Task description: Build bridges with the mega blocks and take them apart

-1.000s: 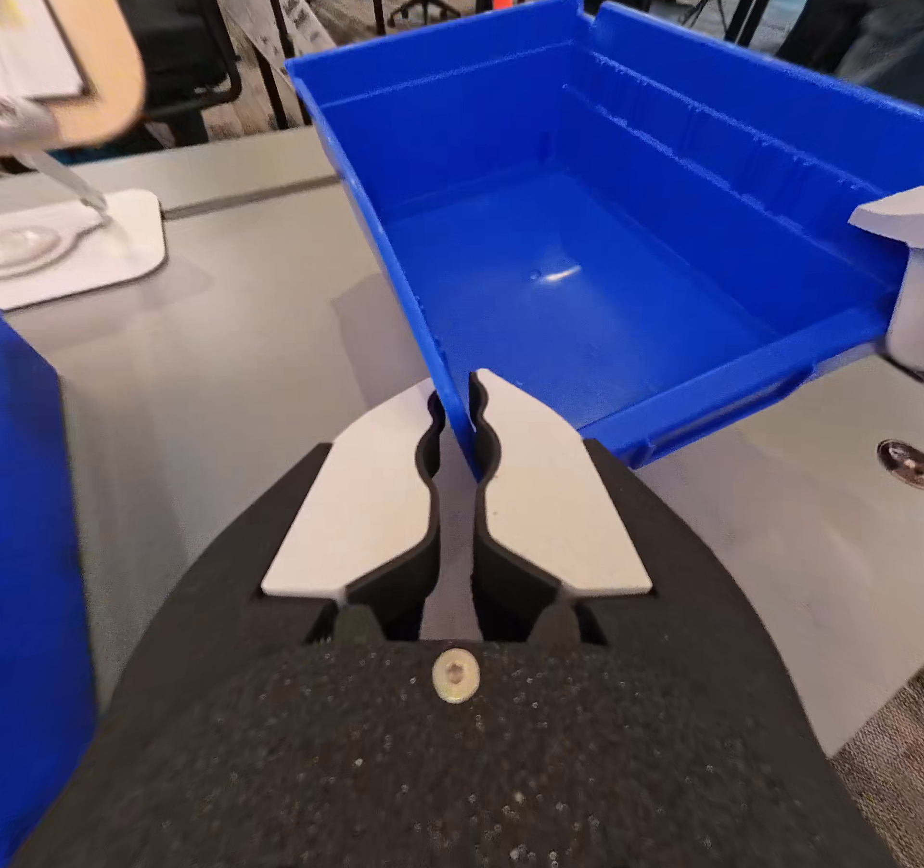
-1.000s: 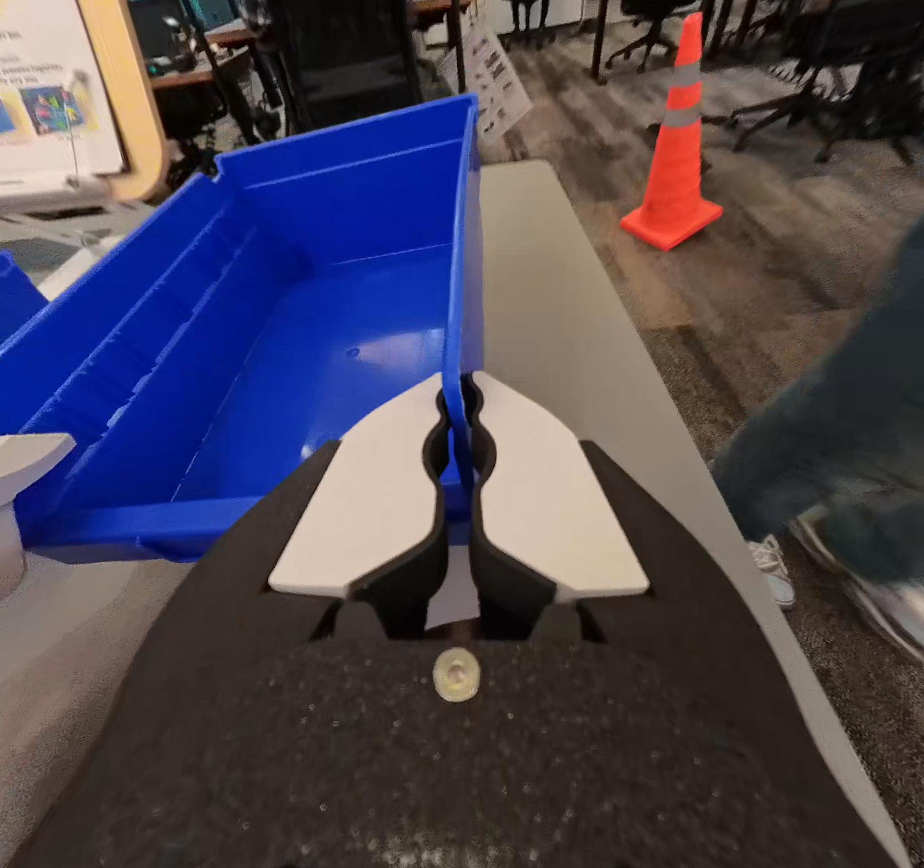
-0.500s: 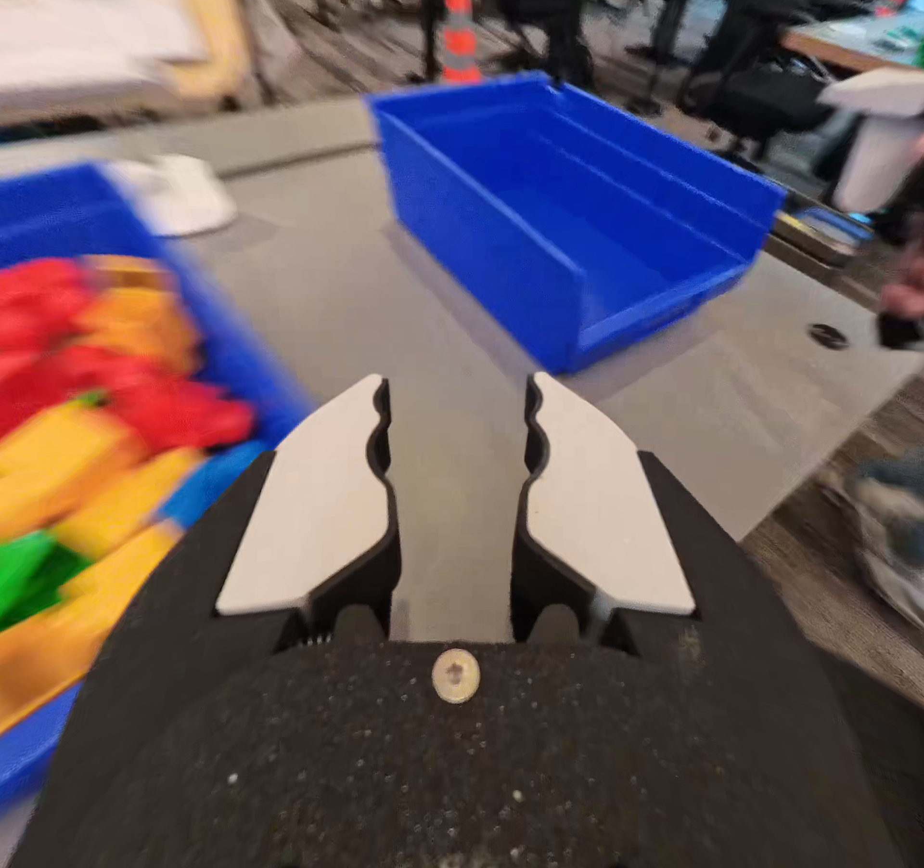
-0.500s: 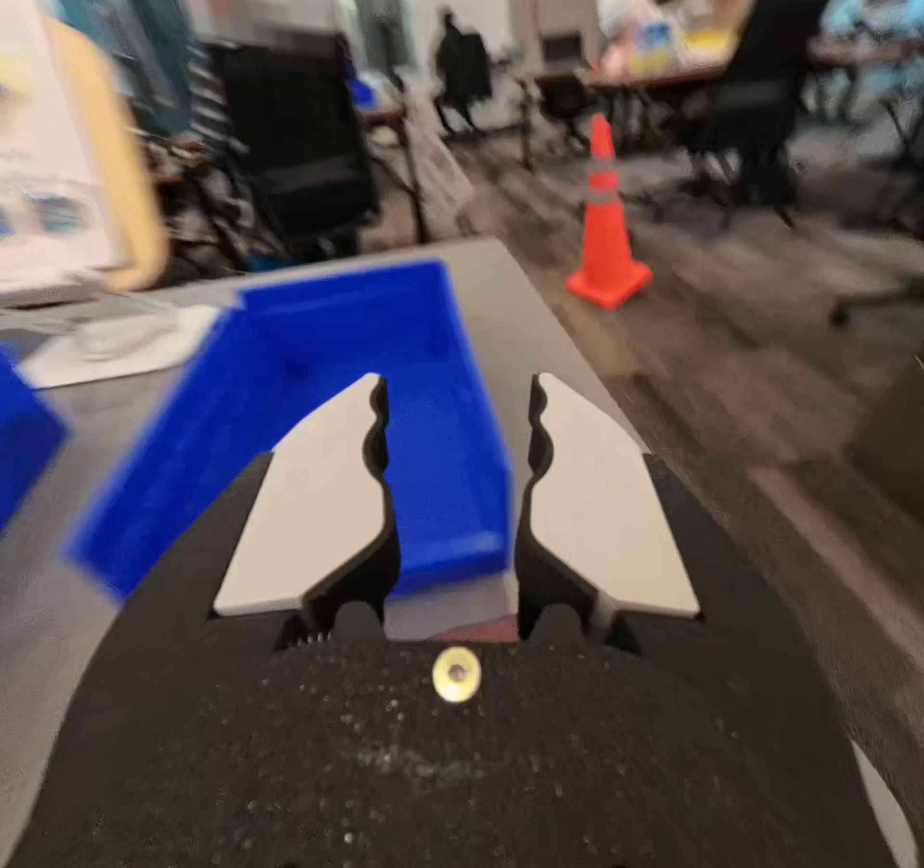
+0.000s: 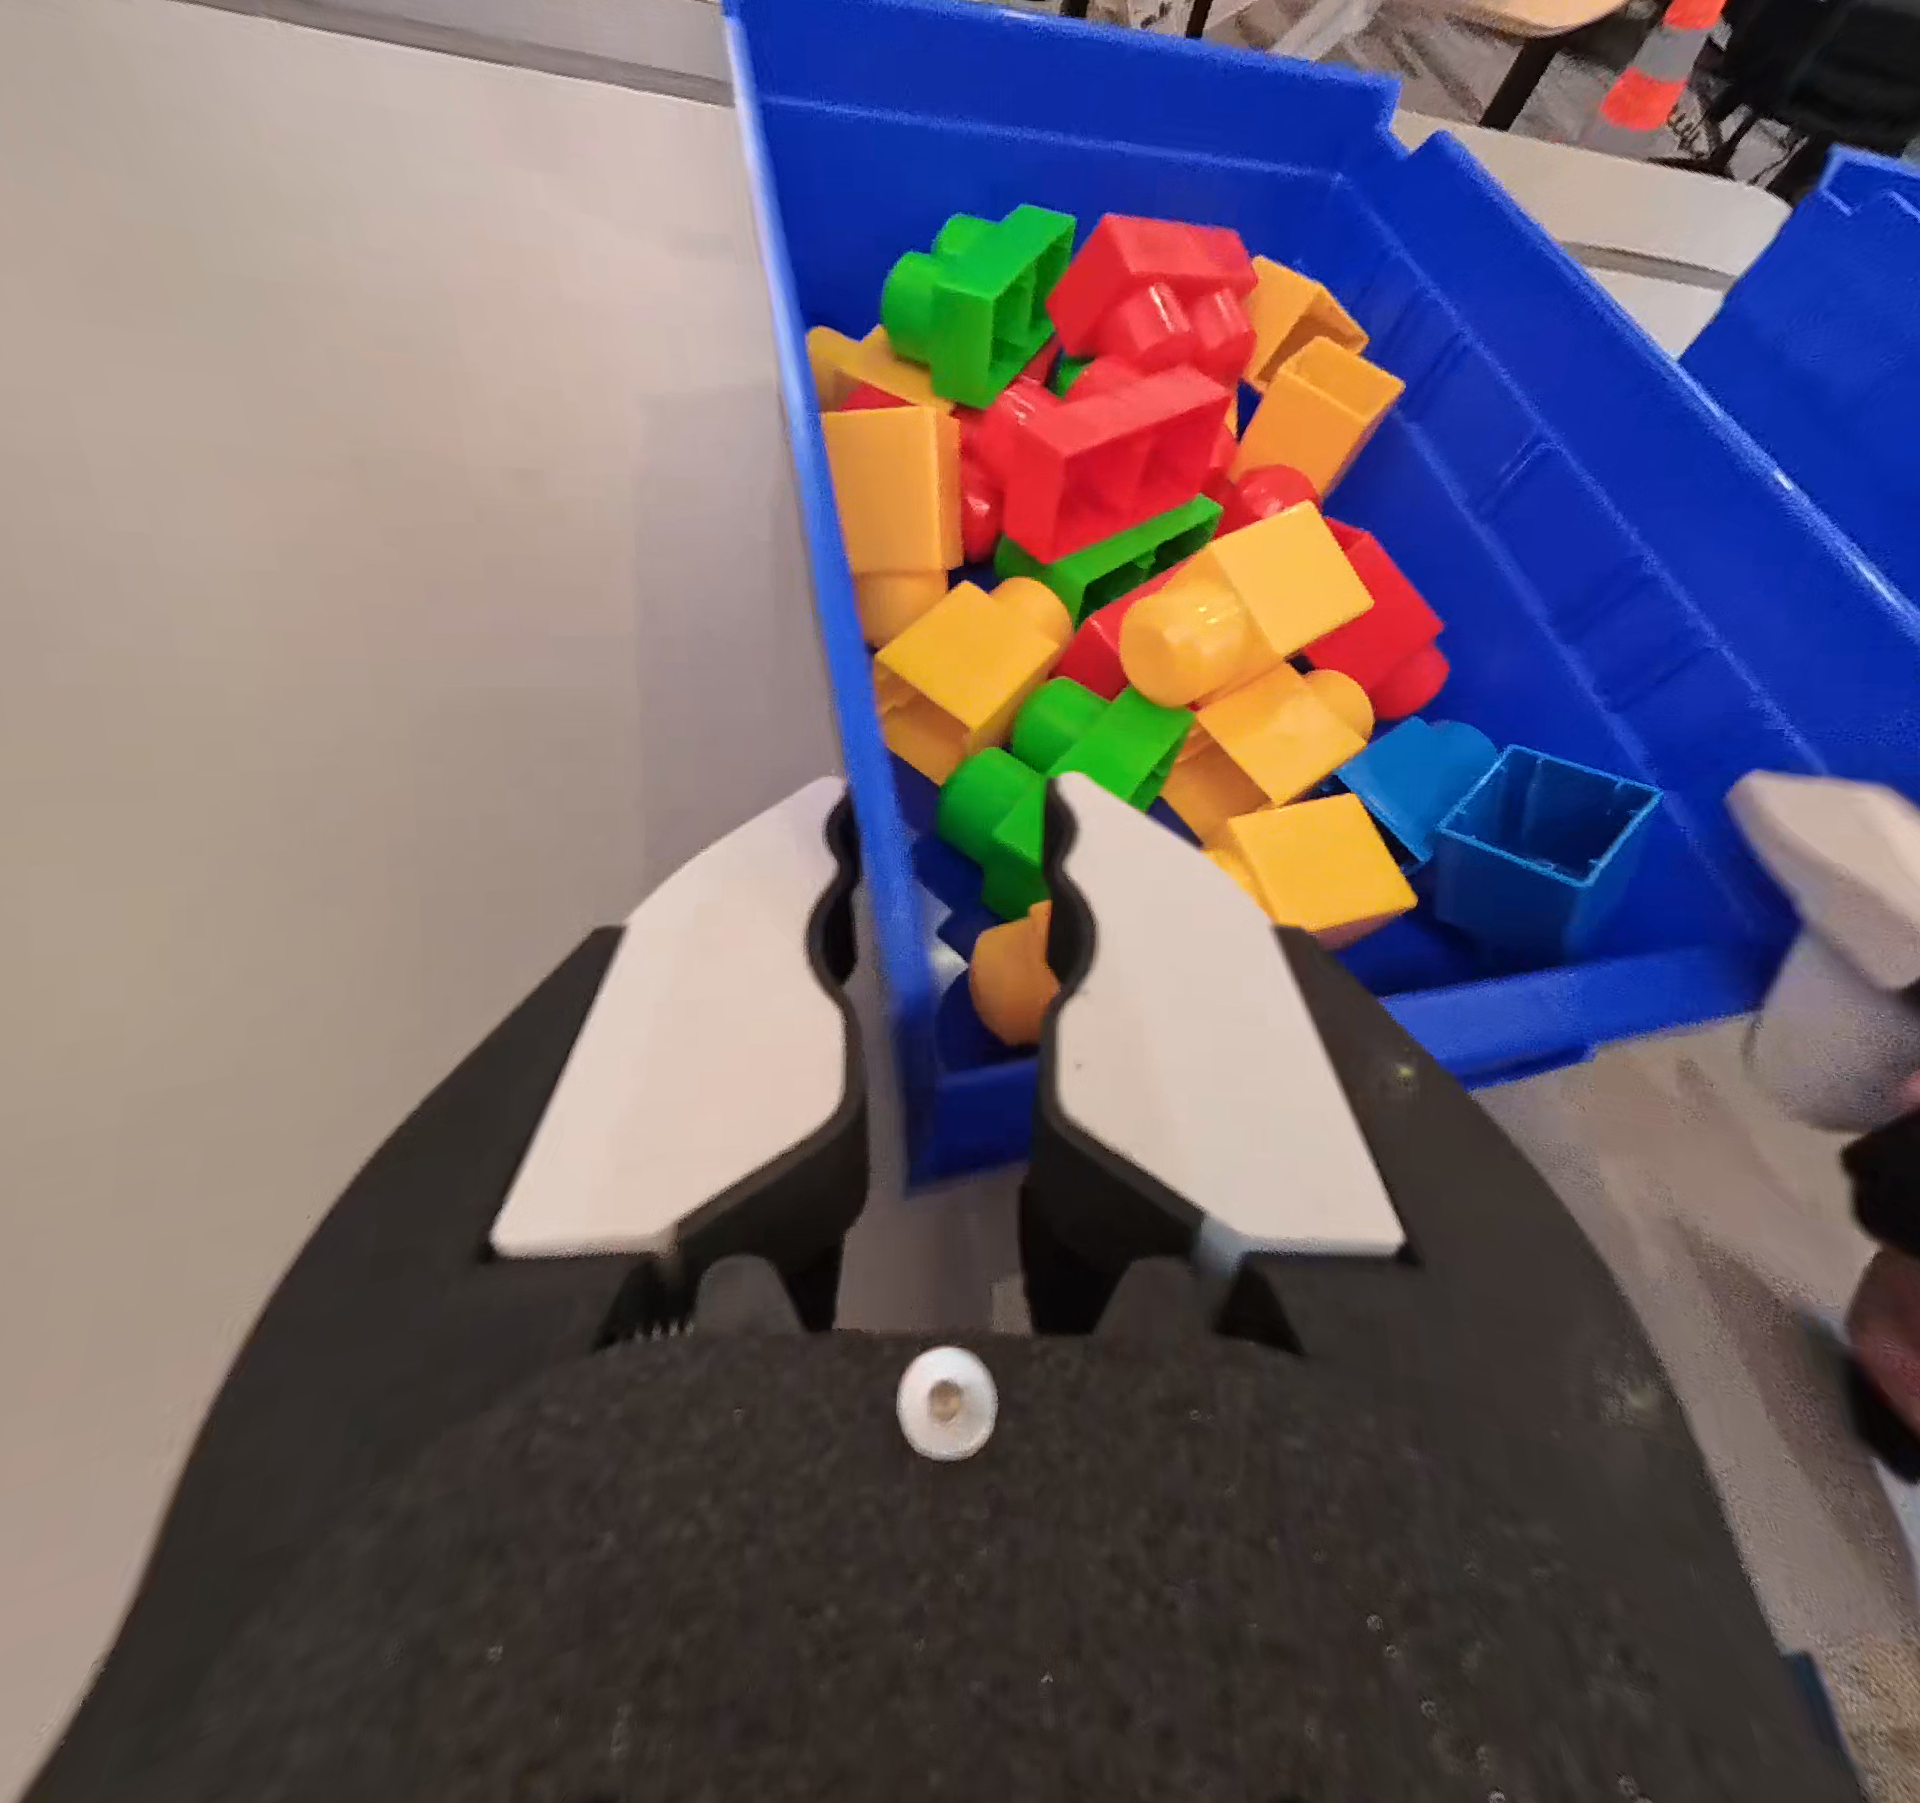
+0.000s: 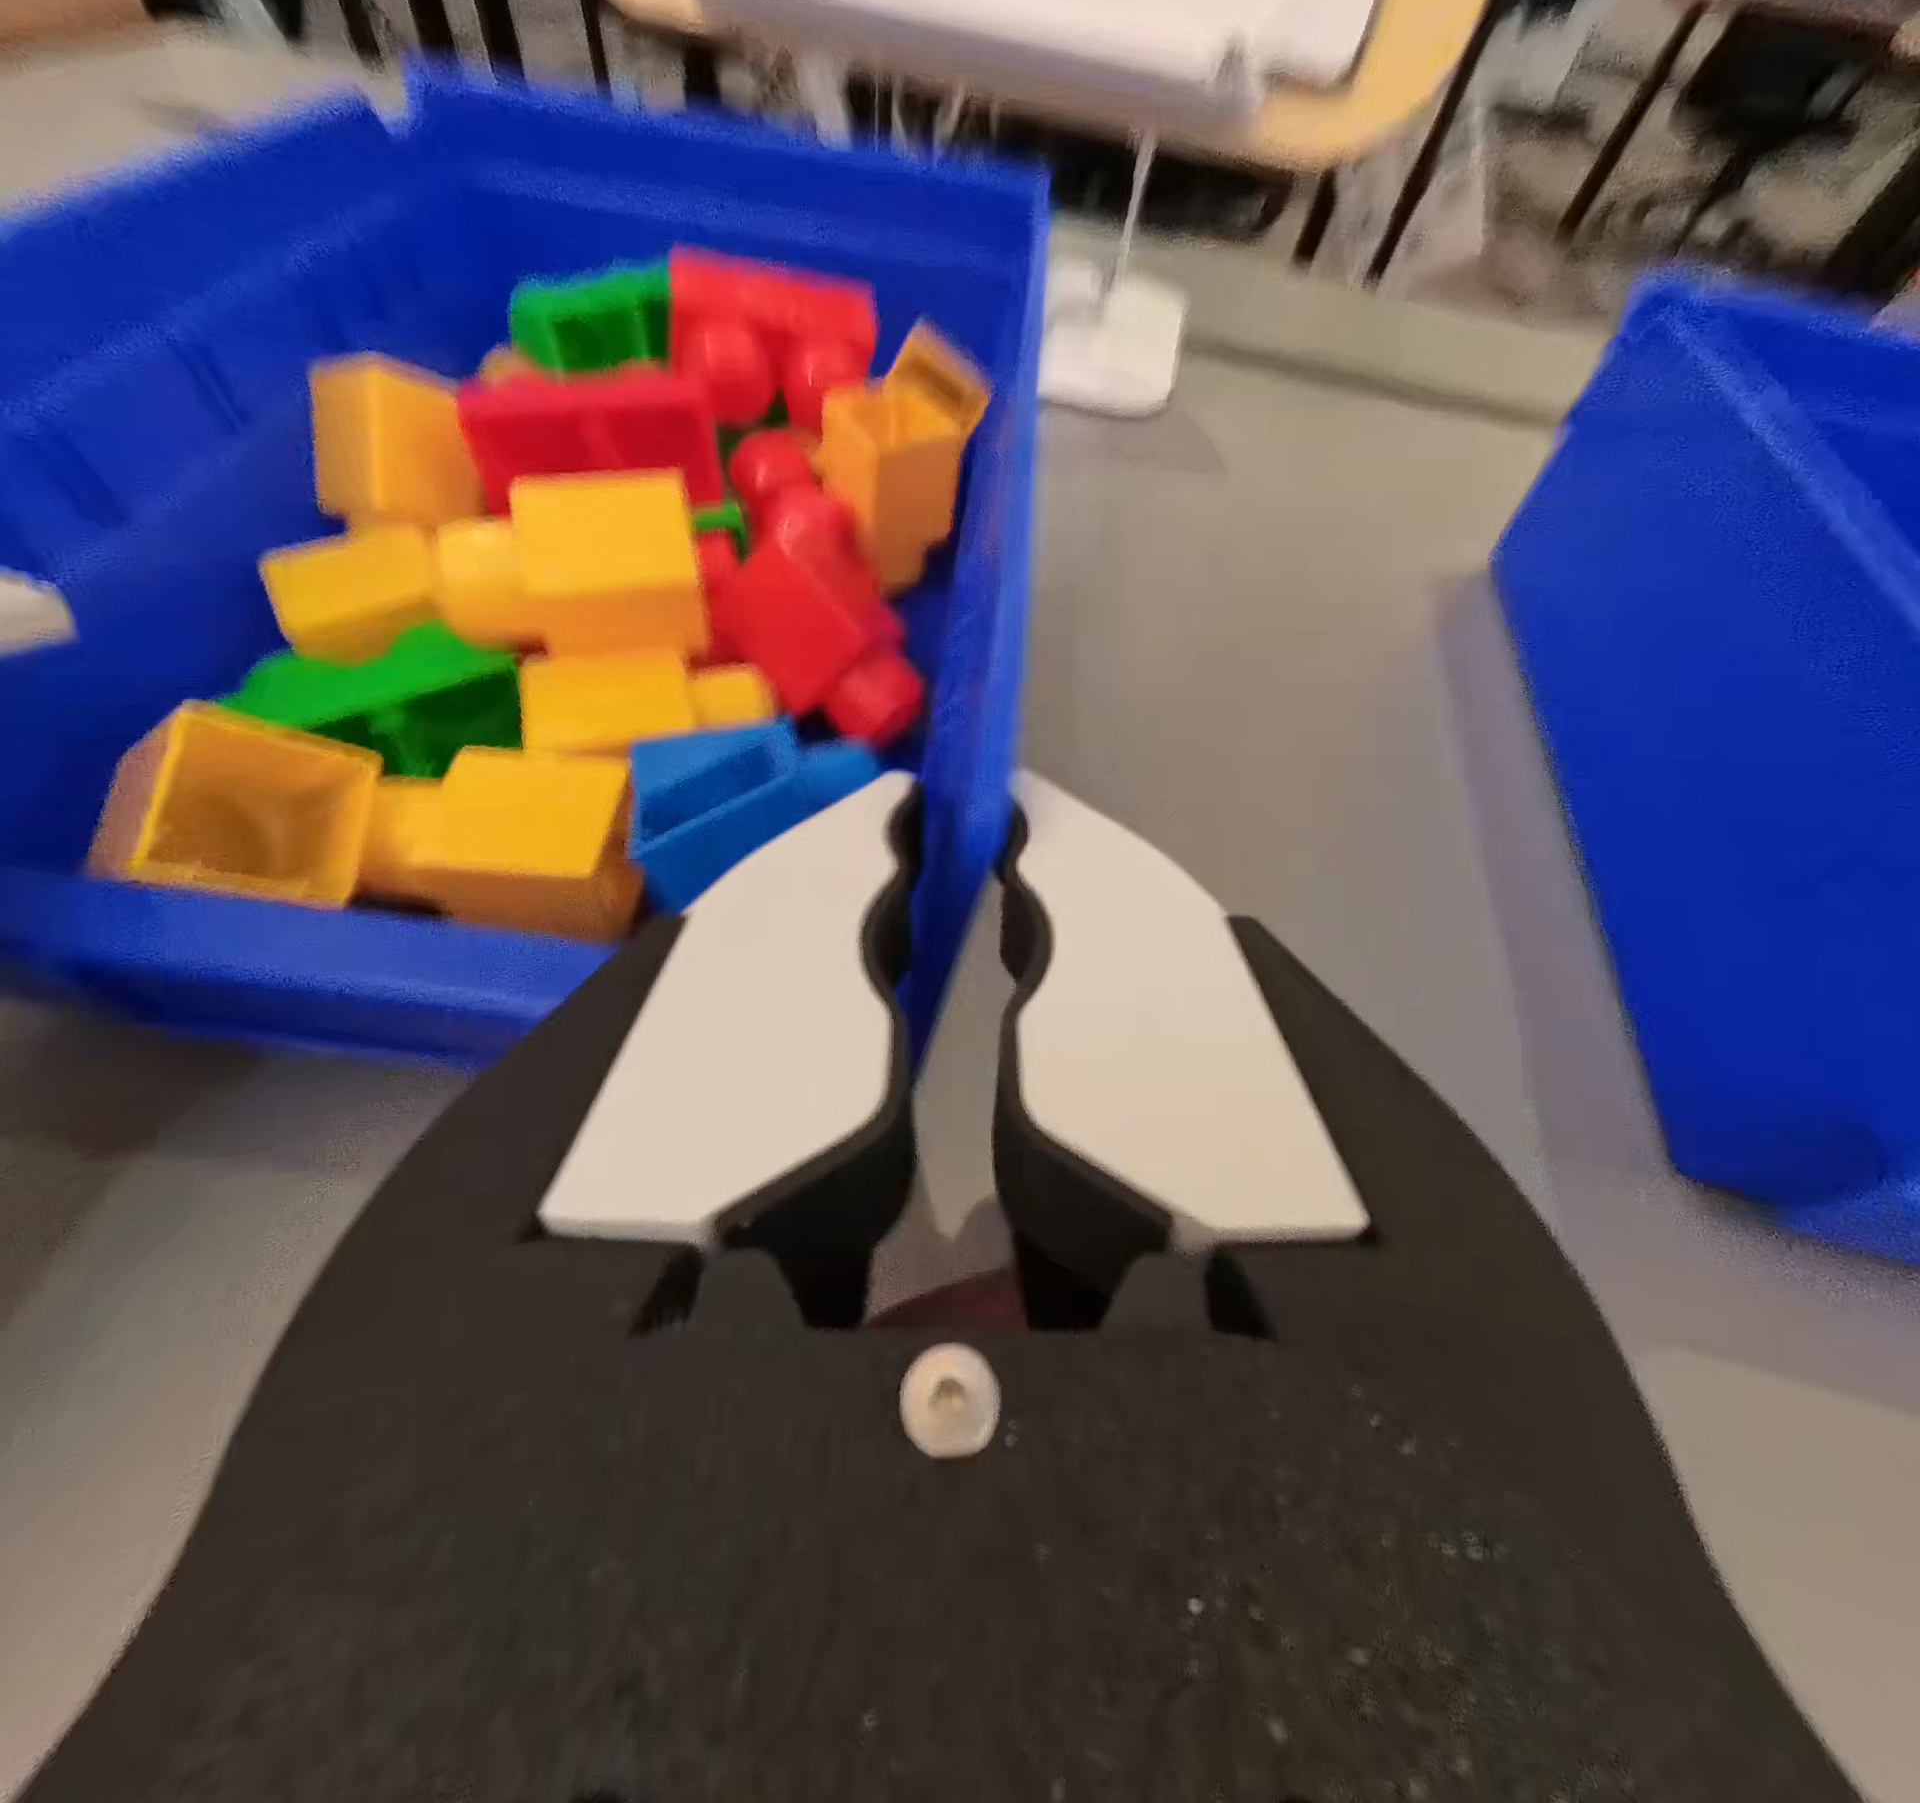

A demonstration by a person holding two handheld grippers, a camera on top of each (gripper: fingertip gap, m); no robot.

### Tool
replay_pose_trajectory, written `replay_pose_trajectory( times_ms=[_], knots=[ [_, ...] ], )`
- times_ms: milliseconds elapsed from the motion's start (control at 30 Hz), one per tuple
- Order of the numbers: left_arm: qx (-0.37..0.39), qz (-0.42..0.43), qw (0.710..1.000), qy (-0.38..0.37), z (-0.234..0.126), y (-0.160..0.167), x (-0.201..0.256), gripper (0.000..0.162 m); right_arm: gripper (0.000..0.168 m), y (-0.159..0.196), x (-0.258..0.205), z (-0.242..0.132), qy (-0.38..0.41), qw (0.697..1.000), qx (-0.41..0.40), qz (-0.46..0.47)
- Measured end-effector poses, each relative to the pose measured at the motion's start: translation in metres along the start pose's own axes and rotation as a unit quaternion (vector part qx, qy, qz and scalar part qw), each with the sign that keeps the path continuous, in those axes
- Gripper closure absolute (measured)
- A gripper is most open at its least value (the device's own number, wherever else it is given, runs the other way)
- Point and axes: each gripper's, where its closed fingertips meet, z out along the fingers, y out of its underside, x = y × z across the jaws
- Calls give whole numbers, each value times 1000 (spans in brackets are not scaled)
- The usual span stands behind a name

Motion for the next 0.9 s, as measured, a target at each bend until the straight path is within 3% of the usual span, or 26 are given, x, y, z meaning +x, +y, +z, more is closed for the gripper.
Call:
replay_pose_trajectory(
  times_ms=[67,100,300,533,667,900],
  knots=[
    [4,-8,1000,-8,1,-5,-7,154,154,0,-1,6,2,1000,-6,18],
    [4,-6,1000,-12,1,-7,-12,155,164,-2,-3,6,-5,1000,-4,31],
    [22,-3,998,-53,-14,-22,-62,159,166,-24,-58,5,-8,995,40,95],
    [58,-8,993,-107,-42,-95,-194,158,163,-79,-195,32,-50,988,73,126],
    [52,-3,992,-111,-39,-118,-260,158,163,-91,-256,59,-64,988,50,131],
    [10,-11,996,-88,-10,-91,-314,158,161,-76,-295,85,-61,995,36,76]
  ],
)
